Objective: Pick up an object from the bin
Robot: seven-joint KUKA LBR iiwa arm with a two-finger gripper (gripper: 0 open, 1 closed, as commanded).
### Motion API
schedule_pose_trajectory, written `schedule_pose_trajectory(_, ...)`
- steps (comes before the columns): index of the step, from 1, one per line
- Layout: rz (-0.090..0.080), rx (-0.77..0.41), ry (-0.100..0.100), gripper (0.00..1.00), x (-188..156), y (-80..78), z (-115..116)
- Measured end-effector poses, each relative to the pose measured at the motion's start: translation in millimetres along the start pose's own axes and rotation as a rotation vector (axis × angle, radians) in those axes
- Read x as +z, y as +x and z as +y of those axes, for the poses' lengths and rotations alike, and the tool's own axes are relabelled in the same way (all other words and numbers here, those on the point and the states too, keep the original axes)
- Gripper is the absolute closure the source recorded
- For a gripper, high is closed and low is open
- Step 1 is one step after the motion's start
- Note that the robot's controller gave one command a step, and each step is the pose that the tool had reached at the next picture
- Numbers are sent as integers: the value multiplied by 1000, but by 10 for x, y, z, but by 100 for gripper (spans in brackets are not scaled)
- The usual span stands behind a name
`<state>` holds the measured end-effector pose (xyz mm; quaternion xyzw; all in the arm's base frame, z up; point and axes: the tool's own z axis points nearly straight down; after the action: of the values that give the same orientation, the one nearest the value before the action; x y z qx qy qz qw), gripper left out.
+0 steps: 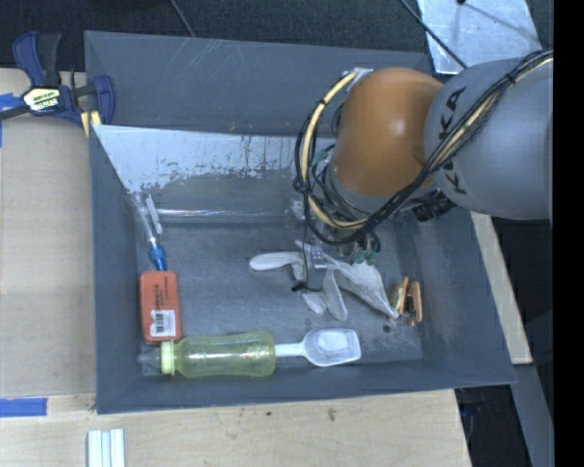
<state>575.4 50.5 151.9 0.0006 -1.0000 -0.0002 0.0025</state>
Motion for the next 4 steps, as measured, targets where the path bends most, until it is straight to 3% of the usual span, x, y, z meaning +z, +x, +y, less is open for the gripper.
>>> schedule_pose_trajectory(1,-8,1,0,0,-48,-17,-2)
schedule_pose_trajectory(2,-14,8,-1,0,345,-52,-245)
schedule_pose_trajectory(3,-10,5,1,0,702,-309,-371)
schedule_pose_trajectory(4,-13,25,0,100,794,-77,-625)
